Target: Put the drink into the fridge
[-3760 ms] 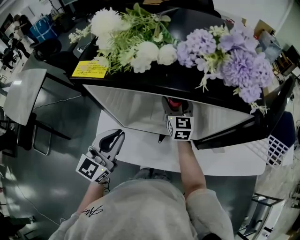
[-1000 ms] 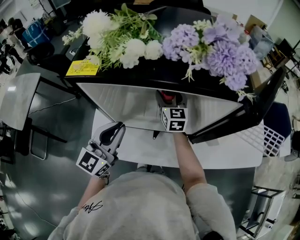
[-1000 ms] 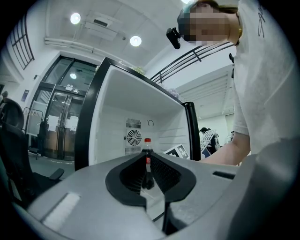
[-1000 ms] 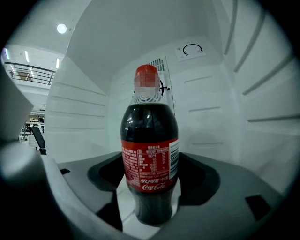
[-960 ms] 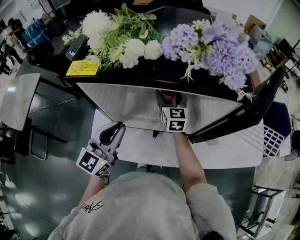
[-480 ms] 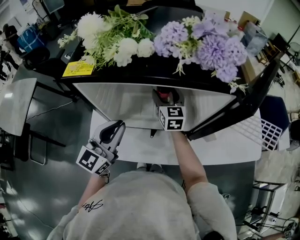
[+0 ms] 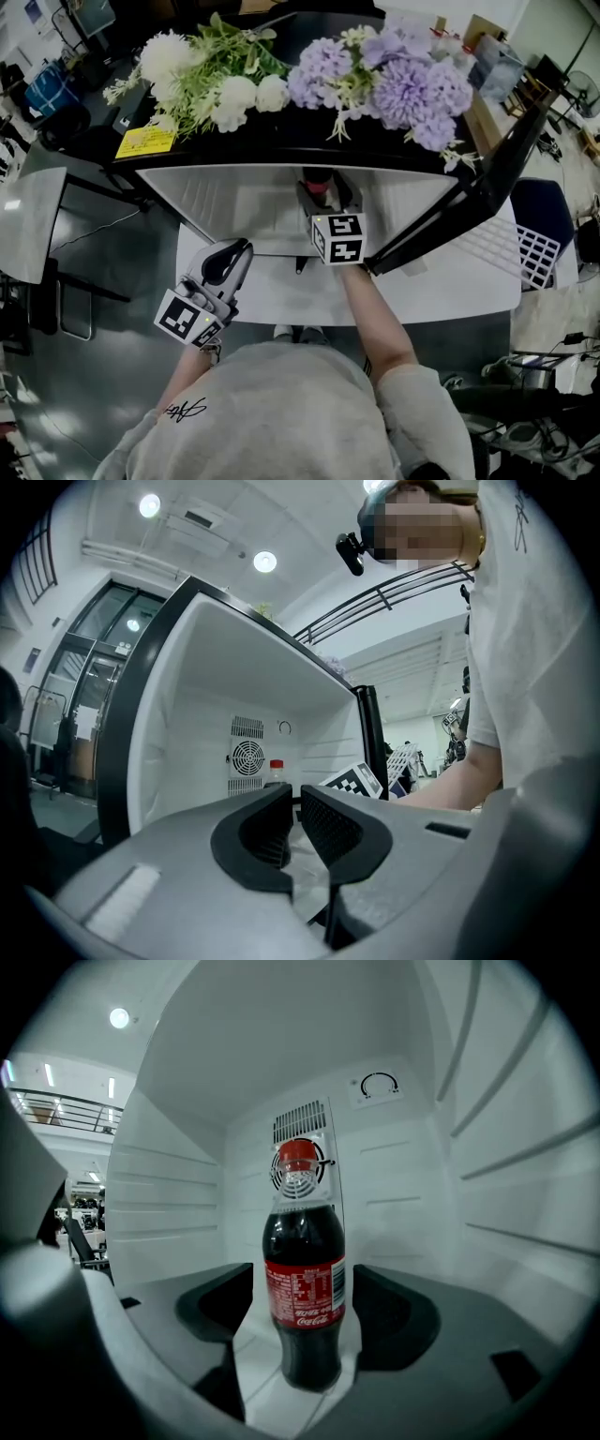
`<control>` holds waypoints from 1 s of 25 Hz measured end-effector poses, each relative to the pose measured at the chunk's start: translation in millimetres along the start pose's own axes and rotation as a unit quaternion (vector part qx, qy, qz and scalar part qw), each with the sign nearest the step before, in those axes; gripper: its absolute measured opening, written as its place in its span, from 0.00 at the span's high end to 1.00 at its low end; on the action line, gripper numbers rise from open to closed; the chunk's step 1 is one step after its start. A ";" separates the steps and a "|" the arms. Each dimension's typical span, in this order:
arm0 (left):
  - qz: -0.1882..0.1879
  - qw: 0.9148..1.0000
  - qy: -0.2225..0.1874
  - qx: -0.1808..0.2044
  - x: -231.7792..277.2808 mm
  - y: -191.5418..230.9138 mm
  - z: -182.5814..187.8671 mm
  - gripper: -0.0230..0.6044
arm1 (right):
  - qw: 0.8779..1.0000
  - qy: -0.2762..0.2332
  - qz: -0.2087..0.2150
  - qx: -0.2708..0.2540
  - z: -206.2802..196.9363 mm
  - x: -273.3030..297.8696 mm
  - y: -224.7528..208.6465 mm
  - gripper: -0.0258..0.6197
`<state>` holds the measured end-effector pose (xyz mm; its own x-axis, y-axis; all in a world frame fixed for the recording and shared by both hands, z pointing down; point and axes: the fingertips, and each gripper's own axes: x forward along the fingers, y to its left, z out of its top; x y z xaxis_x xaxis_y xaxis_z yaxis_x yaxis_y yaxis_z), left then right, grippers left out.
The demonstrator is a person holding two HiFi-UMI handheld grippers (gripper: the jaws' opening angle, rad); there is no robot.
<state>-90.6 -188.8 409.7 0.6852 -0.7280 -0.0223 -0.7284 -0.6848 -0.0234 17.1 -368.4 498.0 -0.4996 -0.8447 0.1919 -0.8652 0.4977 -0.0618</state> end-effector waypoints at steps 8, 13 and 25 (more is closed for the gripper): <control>-0.012 1.000 -0.002 -0.002 7.7 -4.2 -1.9 0.91 | 1.000 -0.013 0.008 0.008 9.0 -16.5 4.1 0.48; -0.019 1.000 -0.003 -0.002 13.2 -5.8 -1.9 0.91 | 0.999 -0.021 0.021 0.018 18.1 -28.0 8.3 0.48; -0.031 1.000 -0.005 -0.001 25.3 -8.1 -0.9 0.92 | 0.998 -0.043 0.044 0.018 39.9 -56.4 21.7 0.48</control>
<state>-67.3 -201.7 410.2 0.7285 -0.6843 -0.0314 -0.6850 -0.7282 -0.0236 24.8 -317.9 446.7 -0.5738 -0.8130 0.0990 -0.8183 0.5640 -0.1110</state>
